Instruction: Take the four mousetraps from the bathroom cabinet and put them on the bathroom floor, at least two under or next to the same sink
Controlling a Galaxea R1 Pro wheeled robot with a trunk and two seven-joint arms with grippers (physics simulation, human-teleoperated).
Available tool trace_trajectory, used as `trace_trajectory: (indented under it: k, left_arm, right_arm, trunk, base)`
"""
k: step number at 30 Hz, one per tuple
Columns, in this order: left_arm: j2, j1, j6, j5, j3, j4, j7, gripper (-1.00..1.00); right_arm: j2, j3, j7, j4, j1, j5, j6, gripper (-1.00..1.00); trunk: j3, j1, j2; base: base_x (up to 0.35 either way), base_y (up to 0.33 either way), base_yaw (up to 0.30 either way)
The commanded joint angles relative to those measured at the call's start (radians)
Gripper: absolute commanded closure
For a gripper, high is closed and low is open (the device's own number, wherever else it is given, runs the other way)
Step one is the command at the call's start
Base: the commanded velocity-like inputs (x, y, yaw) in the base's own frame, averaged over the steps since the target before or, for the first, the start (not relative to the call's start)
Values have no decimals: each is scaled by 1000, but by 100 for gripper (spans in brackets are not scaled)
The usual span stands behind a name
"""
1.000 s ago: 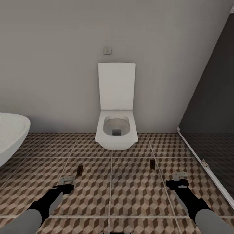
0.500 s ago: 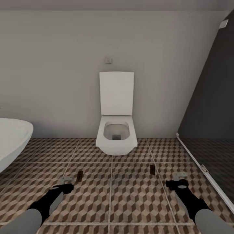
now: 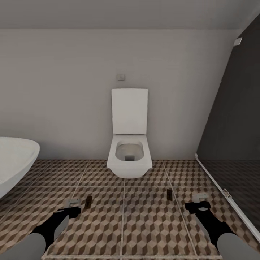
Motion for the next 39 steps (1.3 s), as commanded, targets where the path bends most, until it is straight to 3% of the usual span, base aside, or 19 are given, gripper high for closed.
trace_trajectory:
  k: [1,39]
  left_arm:
    - [1,0,5,11,-8,-5,7,-100]
    - [-5,0,7,16,-7,-47,7,-100]
  right_arm:
    - [-1,8,-6,-2,0,4,9,-100]
    - [4,8,-6,-12,0,5,2,-100]
  trunk:
    - [3,-1,0]
    - [150,-18,9]
  base:
    - [0,0,0]
    - [0,0,0]
